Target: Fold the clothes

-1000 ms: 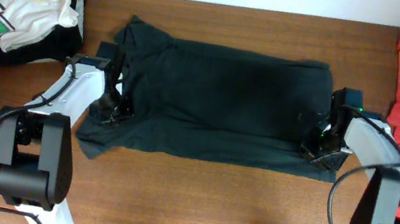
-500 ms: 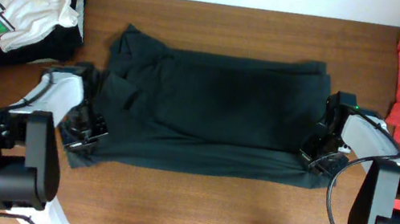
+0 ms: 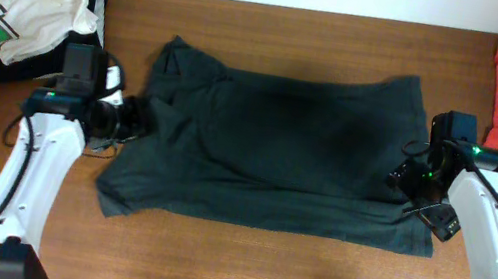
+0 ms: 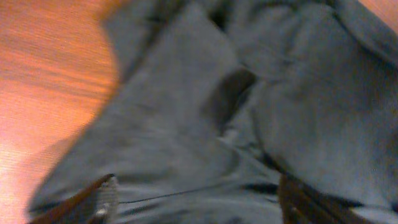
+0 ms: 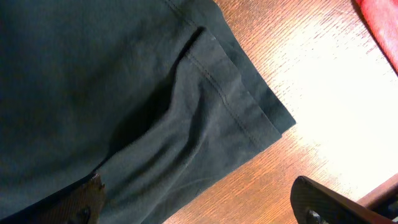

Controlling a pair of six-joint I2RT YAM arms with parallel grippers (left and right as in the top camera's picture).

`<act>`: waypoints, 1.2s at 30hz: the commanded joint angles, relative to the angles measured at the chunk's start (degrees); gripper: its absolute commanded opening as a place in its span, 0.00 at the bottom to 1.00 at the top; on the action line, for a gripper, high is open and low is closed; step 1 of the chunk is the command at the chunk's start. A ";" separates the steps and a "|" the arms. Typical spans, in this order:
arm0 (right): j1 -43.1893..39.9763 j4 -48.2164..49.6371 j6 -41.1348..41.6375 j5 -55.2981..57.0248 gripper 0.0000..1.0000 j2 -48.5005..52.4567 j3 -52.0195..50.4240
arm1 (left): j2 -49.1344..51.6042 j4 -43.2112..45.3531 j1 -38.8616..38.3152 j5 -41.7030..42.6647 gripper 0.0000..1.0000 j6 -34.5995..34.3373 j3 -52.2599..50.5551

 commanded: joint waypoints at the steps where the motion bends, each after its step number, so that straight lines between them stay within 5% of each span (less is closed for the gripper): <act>1: 0.26 0.33 -0.57 -0.92 0.99 -0.28 0.92 | 4.24 2.80 -4.33 4.79 0.85 1.51 0.07; 9: 0.26 0.31 -0.61 -2.67 0.99 -0.28 0.92 | 19.37 14.32 -9.20 5.68 0.79 -1.90 0.07; 11: 0.26 0.28 -1.05 -2.71 0.99 -0.28 0.92 | 21.05 18.36 -9.38 9.38 0.37 -1.92 0.07; 16: 0.26 0.33 -2.08 -2.69 0.99 -0.28 0.92 | 21.05 19.65 -9.38 9.99 0.01 -1.92 0.07; 23: 0.26 0.31 -2.10 -2.69 0.99 -0.28 0.92 | 21.07 26.43 -9.42 10.12 0.01 -3.21 0.07; 24: 0.26 0.31 -2.10 -2.69 0.99 -0.28 0.92 | 21.11 27.65 -9.44 10.03 0.01 -3.21 0.07; 26: 0.26 0.31 -2.10 -2.69 0.99 -0.28 0.92 | 21.11 29.31 -9.44 9.94 0.44 -3.21 0.07; 27: 0.26 0.31 -2.10 -2.69 0.99 -0.28 0.92 | 21.11 29.83 -9.44 9.90 0.99 -3.19 0.07; 36: 0.26 -0.33 -5.09 -2.67 0.99 -0.28 0.92 | 19.54 28.30 -5.55 10.36 0.99 -3.80 0.17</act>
